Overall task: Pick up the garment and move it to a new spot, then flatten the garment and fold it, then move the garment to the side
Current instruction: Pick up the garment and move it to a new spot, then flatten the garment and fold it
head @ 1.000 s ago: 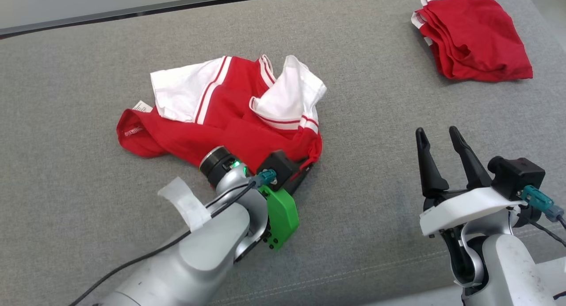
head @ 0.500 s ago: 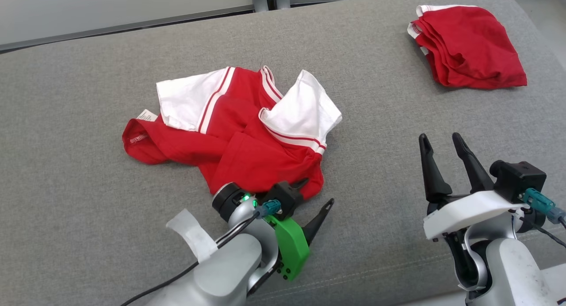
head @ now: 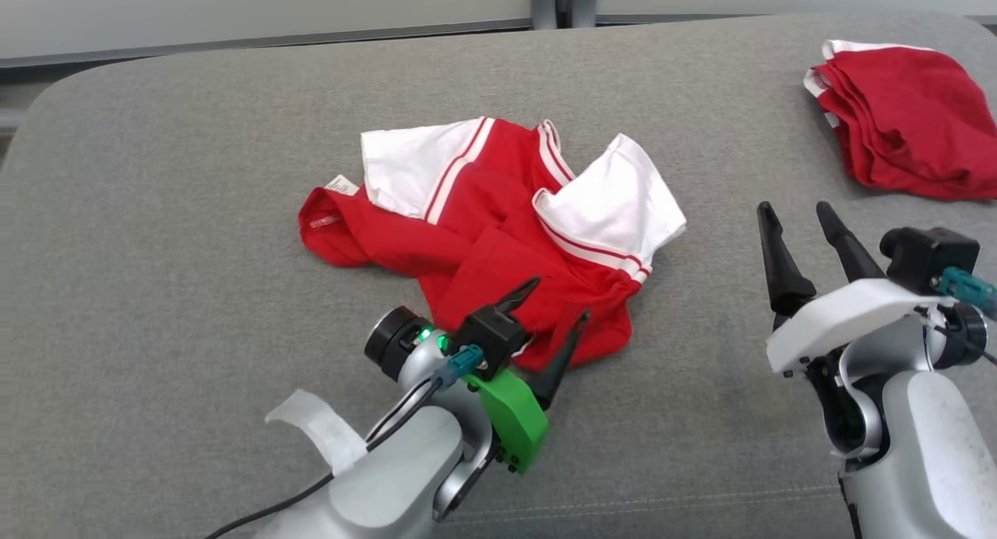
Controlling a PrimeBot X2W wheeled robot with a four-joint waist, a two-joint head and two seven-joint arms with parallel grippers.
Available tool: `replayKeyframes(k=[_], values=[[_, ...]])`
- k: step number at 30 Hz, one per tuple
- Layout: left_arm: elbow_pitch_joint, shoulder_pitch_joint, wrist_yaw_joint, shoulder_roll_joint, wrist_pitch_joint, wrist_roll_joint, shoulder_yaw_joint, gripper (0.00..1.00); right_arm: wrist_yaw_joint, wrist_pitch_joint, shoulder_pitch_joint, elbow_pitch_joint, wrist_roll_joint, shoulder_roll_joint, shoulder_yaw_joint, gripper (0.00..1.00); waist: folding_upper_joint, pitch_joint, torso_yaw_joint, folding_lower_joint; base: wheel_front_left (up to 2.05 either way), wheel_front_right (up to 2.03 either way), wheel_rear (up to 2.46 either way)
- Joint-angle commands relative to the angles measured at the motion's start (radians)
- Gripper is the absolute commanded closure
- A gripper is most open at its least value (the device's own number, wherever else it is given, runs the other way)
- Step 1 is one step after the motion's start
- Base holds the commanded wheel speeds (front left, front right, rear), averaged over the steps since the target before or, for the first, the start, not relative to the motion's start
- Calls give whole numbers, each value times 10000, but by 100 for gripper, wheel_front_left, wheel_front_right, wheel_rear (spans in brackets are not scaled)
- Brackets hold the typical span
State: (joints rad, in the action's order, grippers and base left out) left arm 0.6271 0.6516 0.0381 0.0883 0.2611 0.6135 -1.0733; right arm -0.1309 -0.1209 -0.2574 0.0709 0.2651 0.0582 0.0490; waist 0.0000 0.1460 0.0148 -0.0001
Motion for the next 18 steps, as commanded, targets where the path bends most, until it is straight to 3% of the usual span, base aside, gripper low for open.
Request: replayKeyframes(k=[1, 9, 18], values=[[-76, -151, 68, 133, 46, -47, 71, 0, 4, -107, -190, 81, 52, 133, 20, 0, 0, -84, 520, 1, 0, 0, 0], [-1164, -765, 545, 605, 41, 139, 559, 0, 2, -1831, -1817, 1663, 876, 863, 118, 0, 0, -9, 1511, 1, 0, 0, 0], [-2090, -1064, 857, 856, 43, -100, 735, 0, 4, -3235, -3790, 4707, 1882, 1501, 746, 0, 0, 284, 2577, 1, 0, 0, 0]])
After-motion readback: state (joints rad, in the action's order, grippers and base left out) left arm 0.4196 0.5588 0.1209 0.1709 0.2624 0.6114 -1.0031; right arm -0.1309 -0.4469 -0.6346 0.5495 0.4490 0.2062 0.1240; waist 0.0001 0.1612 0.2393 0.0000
